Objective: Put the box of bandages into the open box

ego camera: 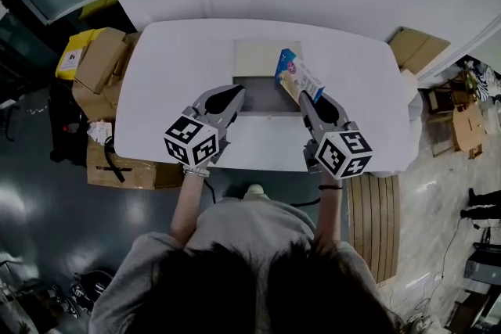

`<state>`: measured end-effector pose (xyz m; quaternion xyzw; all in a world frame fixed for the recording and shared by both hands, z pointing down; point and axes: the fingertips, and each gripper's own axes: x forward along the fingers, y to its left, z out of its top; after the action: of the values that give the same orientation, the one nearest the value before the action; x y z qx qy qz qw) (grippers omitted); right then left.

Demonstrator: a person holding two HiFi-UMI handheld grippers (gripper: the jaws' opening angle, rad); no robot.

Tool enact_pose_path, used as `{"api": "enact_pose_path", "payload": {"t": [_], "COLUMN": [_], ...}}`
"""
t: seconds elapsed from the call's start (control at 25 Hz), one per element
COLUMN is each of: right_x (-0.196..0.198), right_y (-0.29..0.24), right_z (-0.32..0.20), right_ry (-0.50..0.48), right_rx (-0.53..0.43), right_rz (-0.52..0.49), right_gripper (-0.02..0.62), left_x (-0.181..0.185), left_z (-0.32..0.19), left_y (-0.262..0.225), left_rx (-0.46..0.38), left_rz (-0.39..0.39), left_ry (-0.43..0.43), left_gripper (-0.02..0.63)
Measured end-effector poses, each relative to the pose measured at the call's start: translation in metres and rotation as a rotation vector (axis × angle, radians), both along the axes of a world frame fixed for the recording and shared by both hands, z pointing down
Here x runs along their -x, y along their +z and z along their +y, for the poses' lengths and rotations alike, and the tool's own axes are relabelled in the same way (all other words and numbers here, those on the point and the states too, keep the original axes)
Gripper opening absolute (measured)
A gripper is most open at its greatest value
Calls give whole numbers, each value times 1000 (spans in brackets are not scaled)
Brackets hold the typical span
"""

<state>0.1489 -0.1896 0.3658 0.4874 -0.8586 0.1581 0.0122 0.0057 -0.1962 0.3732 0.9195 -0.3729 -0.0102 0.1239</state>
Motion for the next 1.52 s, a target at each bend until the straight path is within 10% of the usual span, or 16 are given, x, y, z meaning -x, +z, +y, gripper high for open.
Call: {"api": "enact_pose_path", "payload": {"t": [1.52], "right_x": [40], "right_y": [102], "right_z": [-60], "right_ry": [-212], "right_rx": [412], "right_rz": [-155], "right_gripper": [84], "left_x": [17], "left_z": [-48], "left_y": [99], "left_rx": [258], "left_rz": [13], "left_ry": [-4], "left_gripper": [-6]}}
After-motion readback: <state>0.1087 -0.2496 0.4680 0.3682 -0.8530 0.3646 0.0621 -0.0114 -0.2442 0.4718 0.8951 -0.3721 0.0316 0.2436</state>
